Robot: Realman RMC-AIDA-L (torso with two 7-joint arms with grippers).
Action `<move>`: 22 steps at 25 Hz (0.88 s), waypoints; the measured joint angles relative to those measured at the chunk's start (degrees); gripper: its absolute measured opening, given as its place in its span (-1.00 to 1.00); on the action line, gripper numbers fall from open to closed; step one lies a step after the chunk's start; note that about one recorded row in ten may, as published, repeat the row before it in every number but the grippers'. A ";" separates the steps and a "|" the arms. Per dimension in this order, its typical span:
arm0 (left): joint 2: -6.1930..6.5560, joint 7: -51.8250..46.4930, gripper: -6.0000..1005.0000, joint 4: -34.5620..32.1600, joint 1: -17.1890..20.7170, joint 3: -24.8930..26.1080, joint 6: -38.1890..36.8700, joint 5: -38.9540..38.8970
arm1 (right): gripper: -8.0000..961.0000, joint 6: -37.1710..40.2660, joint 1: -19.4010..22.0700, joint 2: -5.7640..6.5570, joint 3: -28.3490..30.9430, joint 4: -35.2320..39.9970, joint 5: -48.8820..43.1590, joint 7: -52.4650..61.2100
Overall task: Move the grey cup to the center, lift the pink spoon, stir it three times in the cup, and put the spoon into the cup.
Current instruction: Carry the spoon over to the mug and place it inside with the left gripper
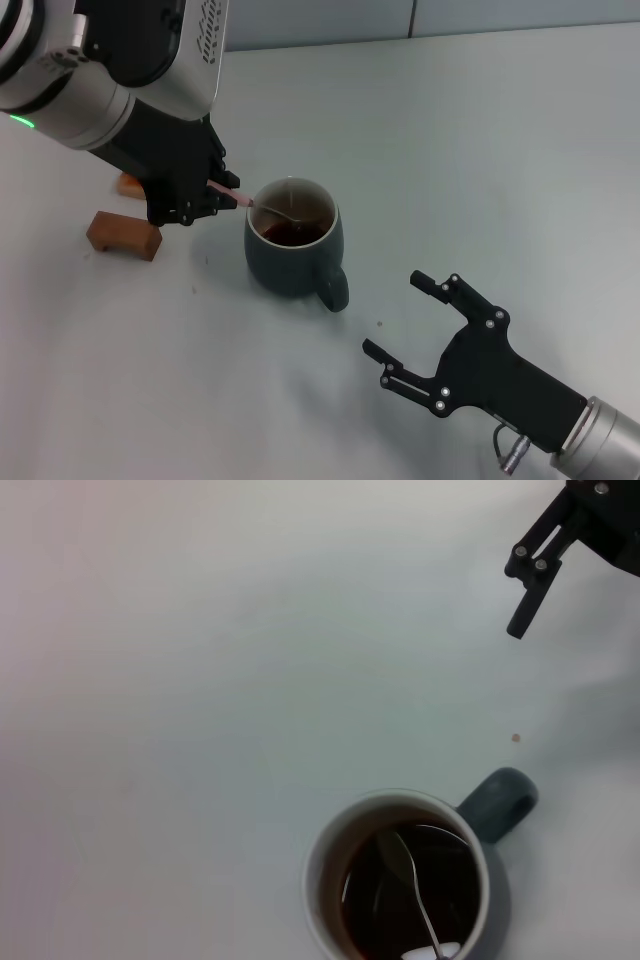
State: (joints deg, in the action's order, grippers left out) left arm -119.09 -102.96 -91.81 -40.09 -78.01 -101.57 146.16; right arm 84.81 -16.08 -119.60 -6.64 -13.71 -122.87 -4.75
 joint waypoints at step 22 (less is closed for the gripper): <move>0.04 0.11 -0.74 -0.48 -0.43 -0.54 1.51 2.90 | 0.73 -0.41 -0.41 -0.01 -0.04 -0.38 0.00 0.00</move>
State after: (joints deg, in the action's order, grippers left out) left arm -119.04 -102.85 -92.29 -40.52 -78.55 -100.07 149.07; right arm 84.40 -16.49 -119.62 -6.68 -14.09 -122.87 -4.75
